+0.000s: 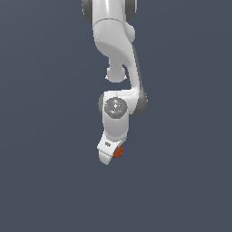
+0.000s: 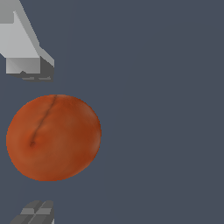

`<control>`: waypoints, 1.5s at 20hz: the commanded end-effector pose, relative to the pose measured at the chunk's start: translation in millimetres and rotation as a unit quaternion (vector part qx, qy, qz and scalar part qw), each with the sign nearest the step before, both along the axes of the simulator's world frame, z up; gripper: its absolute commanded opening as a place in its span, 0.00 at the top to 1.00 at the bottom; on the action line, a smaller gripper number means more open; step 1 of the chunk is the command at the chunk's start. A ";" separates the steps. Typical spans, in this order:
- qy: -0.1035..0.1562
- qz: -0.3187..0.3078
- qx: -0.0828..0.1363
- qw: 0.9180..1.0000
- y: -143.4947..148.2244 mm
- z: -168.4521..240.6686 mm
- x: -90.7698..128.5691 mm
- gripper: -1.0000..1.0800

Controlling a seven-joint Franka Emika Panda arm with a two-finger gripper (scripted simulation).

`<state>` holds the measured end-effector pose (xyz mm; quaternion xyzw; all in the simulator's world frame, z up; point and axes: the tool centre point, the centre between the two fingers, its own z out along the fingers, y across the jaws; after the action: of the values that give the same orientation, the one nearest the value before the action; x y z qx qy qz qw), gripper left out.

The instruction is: Pick up the object and move it to a goal position.

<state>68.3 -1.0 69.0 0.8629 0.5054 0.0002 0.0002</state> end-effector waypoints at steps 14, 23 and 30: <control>0.000 0.001 0.000 1.000 0.0 -22.1 0.7 1.00; 0.001 0.001 0.000 1.000 -0.5 -21.3 -1.6 1.00; 0.001 0.001 0.000 1.000 -2.4 -13.9 -15.1 1.00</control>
<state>56.0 -2.8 51.6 0.8625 0.5060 -0.0015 -0.0010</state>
